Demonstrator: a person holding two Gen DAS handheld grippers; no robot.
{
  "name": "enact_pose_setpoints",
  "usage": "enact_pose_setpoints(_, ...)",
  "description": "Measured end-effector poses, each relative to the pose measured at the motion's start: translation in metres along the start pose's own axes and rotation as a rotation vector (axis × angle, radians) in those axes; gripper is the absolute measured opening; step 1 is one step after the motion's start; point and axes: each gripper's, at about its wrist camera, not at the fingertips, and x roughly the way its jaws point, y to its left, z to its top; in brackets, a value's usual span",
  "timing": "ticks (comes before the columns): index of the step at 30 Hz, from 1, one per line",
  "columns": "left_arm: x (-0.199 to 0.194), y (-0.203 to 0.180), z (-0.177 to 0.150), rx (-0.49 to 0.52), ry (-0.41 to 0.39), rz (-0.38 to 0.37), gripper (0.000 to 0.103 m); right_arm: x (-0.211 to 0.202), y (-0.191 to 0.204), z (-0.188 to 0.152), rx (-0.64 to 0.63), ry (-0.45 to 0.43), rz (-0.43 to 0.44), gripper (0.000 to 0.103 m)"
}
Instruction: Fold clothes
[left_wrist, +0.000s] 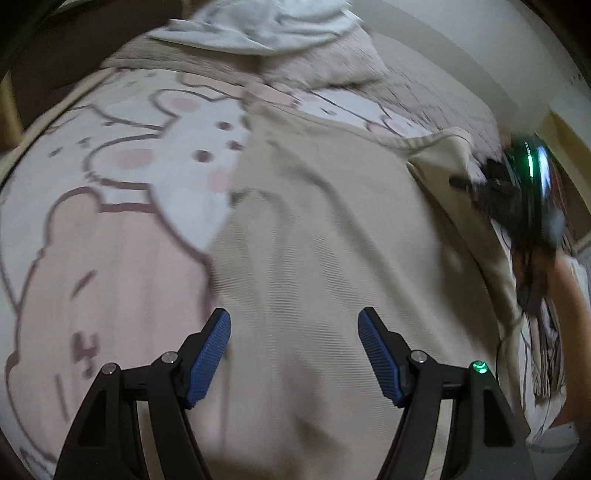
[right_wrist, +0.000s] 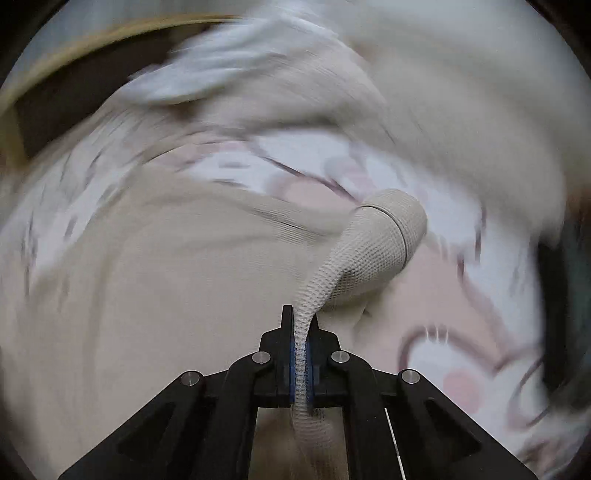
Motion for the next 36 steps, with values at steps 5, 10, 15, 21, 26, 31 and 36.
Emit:
enact_pose_setpoints(5,-0.013,0.026,-0.014,-0.097,-0.029,0.007,0.070,-0.022,0.136,-0.022,-0.357,-0.100,-0.039,0.005)
enact_pose_setpoints(10,-0.017,0.040,-0.026,-0.123,-0.032,0.014,0.070,-0.035,0.155,-0.026,-0.213,-0.042,0.157,0.020)
enact_pose_setpoints(15,-0.007,0.043,-0.036,-0.149,-0.010,-0.016,0.070,-0.088,0.091,-0.009,0.106,-0.111,0.477,0.067)
enact_pose_setpoints(21,0.007,0.029,-0.045,-0.152,0.010,-0.065,0.070,-0.028,0.012,0.025,0.302,0.028,0.442,0.043)
enact_pose_setpoints(26,0.013,0.025,-0.056,-0.126,0.036,-0.051,0.071,0.050,0.013,0.035,0.268,0.210,0.415,0.042)
enact_pose_setpoints(31,0.015,0.026,-0.069,-0.080,0.052,-0.031,0.071,0.078,0.030,0.025,0.285,0.297,0.498,0.042)
enact_pose_setpoints(36,0.017,0.019,-0.071,-0.034,0.047,0.004,0.071,0.043,0.032,0.028,0.274,0.211,0.480,0.009)
